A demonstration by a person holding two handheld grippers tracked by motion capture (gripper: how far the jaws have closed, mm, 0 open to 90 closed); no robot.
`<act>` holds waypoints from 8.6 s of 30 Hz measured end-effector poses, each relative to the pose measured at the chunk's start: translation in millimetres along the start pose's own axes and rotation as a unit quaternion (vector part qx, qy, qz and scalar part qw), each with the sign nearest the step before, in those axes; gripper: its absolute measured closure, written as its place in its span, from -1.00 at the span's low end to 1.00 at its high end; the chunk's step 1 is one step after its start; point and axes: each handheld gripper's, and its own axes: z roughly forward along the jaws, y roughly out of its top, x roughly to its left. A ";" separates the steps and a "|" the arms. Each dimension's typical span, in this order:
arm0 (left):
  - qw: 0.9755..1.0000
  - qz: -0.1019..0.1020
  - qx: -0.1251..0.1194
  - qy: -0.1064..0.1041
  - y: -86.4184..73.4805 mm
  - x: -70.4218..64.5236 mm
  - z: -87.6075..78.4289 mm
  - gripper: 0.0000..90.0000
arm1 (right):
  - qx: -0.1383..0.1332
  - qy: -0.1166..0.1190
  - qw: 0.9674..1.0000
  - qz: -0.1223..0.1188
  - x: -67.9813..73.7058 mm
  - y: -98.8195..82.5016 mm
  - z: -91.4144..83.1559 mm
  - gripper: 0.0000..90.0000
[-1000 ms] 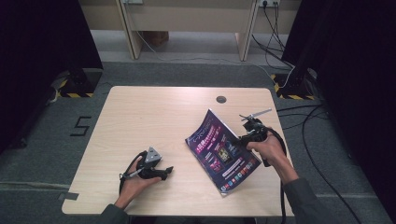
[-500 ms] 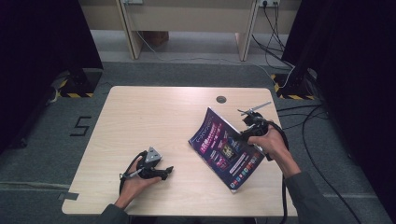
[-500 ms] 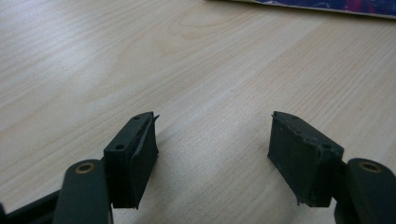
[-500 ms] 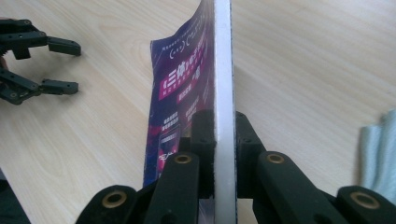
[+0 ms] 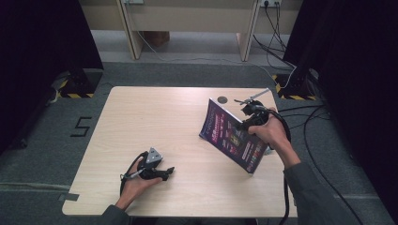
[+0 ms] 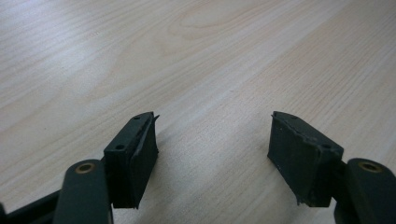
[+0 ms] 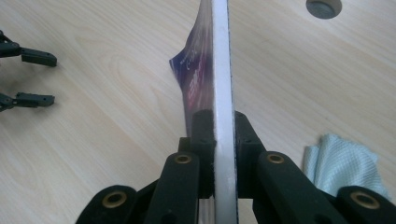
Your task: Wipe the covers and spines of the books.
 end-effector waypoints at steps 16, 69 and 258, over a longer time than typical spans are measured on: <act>1.000 0.001 -0.001 -0.001 0.2 -0.4 0.5 -0.30 | 0.009 -0.063 0.997 -0.034 6.5 10.8 5.6 0.84; 1.000 0.002 0.002 -0.003 0.1 -1.1 -0.2 -0.30 | 0.077 0.125 0.985 -0.085 104.9 -27.9 103.2 0.56; 0.998 -0.053 0.026 -0.032 -26.0 8.2 -39.7 -0.38 | -0.053 -0.114 0.983 0.134 -69.3 -129.2 82.9 0.30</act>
